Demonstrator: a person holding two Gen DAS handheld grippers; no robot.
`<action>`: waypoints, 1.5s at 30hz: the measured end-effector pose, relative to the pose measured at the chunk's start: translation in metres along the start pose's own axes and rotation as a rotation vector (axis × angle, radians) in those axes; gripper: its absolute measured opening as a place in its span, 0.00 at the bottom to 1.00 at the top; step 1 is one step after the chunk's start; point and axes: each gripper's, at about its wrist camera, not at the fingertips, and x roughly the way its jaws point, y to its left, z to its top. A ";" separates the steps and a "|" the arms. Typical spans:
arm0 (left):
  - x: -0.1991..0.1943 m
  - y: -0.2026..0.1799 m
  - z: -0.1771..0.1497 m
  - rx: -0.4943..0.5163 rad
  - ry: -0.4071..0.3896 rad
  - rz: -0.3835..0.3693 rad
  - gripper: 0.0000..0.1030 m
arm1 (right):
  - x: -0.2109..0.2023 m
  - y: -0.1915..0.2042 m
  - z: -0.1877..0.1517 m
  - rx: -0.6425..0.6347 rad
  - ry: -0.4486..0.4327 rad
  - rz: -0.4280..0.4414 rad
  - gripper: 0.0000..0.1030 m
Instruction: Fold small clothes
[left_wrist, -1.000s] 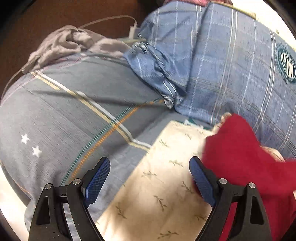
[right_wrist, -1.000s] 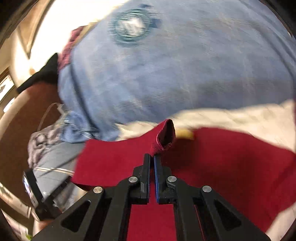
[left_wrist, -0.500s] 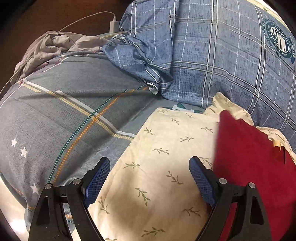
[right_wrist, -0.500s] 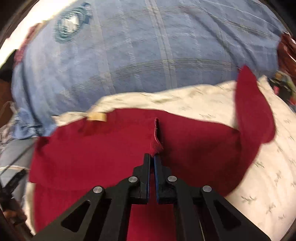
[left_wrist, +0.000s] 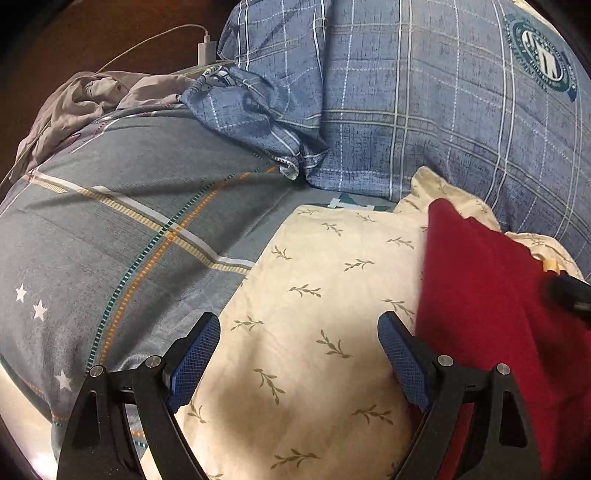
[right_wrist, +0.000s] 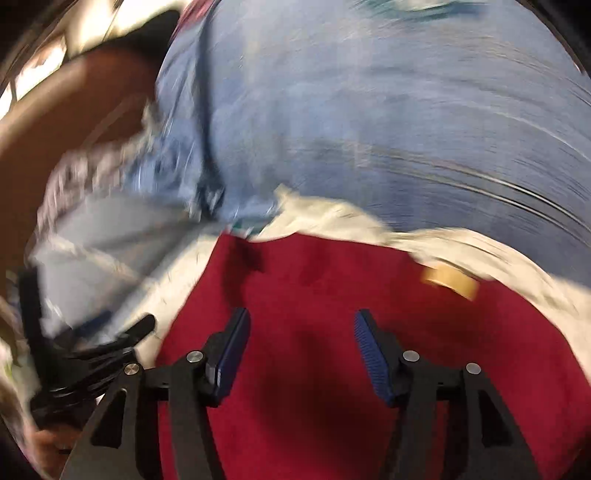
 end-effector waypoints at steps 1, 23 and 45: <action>0.002 0.000 0.001 -0.001 0.005 -0.001 0.85 | 0.018 0.005 0.004 -0.038 0.037 0.007 0.58; -0.006 -0.006 0.005 -0.012 -0.069 -0.069 0.85 | -0.015 -0.028 -0.015 0.104 -0.025 -0.063 0.52; 0.006 -0.048 -0.005 0.163 0.002 -0.010 0.85 | -0.097 -0.170 -0.090 0.363 -0.036 -0.536 0.10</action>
